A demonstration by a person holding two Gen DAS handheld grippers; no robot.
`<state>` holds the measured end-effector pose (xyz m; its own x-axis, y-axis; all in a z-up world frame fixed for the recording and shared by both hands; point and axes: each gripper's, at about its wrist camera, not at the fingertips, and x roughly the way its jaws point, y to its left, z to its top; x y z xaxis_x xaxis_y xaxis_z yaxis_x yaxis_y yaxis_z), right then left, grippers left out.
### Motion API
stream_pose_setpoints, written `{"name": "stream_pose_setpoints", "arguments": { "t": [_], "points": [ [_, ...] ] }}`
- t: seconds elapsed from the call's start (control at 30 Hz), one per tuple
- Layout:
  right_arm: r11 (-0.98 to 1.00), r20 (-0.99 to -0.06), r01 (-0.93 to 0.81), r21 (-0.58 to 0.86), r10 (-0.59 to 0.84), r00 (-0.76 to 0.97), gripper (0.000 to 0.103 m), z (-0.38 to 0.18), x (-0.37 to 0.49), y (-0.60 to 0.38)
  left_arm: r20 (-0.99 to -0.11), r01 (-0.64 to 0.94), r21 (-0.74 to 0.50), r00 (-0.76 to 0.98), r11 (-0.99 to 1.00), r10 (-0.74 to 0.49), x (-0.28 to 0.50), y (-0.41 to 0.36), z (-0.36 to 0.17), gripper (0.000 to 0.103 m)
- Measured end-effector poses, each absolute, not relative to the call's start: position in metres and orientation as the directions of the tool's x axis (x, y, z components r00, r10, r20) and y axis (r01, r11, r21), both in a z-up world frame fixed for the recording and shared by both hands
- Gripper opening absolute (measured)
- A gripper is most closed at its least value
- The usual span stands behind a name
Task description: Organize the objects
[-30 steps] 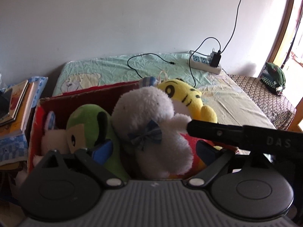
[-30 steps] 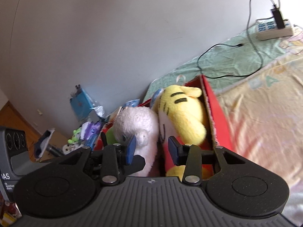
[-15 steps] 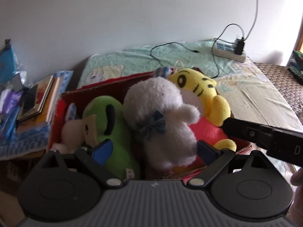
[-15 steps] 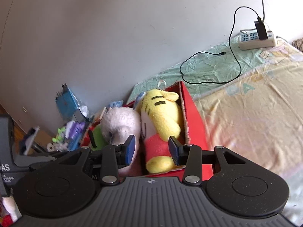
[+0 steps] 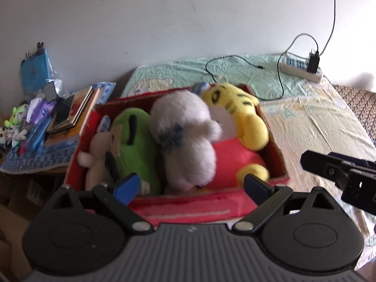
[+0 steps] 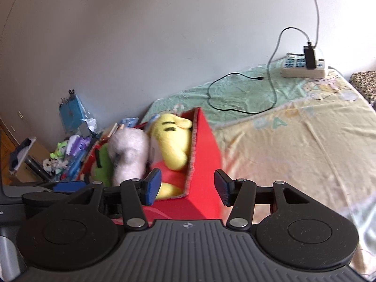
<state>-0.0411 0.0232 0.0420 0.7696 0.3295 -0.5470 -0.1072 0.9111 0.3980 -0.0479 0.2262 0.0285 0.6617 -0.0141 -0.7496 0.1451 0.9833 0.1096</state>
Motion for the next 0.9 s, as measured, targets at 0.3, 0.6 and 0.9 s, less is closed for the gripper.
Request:
{"name": "stream_pose_setpoints", "arguments": {
  "t": [0.3,0.6,0.9],
  "points": [
    [0.964,-0.616,0.019,0.266,0.155,0.772,0.066,0.034,-0.063,-0.017,-0.81,0.162,0.091,0.586,0.983,-0.021,-0.066,0.173,0.014,0.1],
    [0.958,-0.69,0.207,0.201,-0.011,0.724,0.069,0.016,-0.078,-0.065,-0.848,0.202,0.127,0.53,0.971,0.0,-0.079,0.12,-0.01,0.1],
    [0.952,-0.76,0.269,0.143,-0.068,0.646,0.069,-0.007,-0.083,-0.084,-0.864,0.218,0.158,0.503,0.963,0.028,-0.087,0.091,-0.029,0.1]
  ]
}}
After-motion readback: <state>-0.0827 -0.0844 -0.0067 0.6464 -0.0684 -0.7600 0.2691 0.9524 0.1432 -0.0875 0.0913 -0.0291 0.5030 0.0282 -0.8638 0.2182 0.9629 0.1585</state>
